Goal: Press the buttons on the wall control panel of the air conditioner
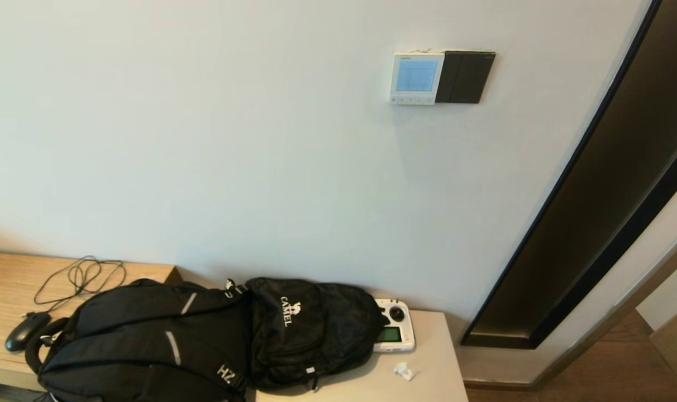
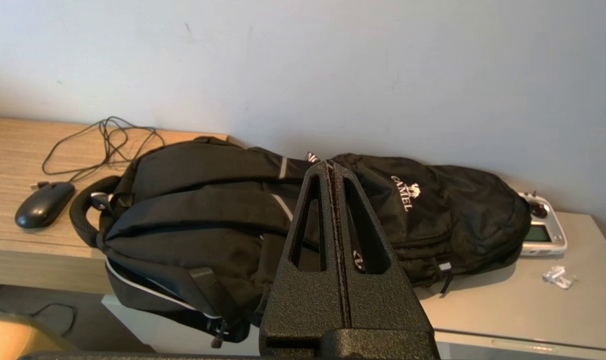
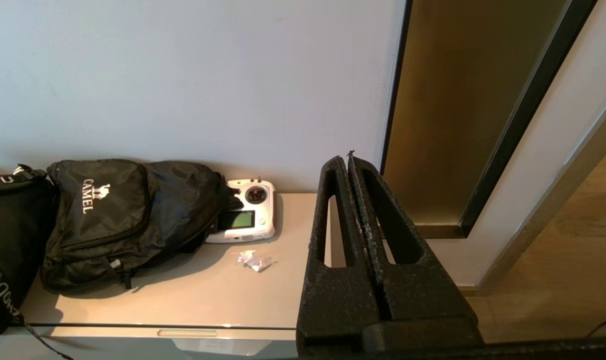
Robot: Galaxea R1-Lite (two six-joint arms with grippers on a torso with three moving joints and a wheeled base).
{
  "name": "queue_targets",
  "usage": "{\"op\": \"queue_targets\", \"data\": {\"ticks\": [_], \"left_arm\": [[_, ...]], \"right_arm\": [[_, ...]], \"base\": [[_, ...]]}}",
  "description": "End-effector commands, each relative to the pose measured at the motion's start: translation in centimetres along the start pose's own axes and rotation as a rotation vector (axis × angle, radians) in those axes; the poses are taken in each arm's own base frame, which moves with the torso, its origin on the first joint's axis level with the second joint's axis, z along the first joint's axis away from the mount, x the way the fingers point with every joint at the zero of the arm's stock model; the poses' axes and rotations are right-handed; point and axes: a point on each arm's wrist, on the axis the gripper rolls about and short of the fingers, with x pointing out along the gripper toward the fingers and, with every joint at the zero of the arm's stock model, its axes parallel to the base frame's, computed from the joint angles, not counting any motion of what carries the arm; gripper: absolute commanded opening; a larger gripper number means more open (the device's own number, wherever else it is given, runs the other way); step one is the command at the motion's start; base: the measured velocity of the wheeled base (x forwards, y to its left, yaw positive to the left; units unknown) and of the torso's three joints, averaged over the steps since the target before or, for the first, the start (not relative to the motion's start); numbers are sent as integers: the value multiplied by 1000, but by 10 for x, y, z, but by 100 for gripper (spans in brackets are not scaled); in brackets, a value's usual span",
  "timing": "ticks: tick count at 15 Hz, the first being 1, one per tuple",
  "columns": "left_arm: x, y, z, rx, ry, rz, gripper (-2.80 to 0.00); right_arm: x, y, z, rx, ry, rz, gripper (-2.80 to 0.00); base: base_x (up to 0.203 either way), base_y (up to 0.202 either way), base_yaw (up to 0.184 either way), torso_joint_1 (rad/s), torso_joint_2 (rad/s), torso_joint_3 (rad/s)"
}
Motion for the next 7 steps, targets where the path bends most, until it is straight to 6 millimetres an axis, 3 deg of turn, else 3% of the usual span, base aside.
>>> {"op": "queue_targets", "data": {"ticks": [1,7], "left_arm": [[0,0,0,-1,-1,1,-280],[0,0,0,-1,-1,1,-280]], "right_arm": [[0,0,0,-1,3,1,-280],[0,0,0,0,6,4,-280]], "base": [[0,0,0,0,0,0],[0,0,0,0,0,0]]}}
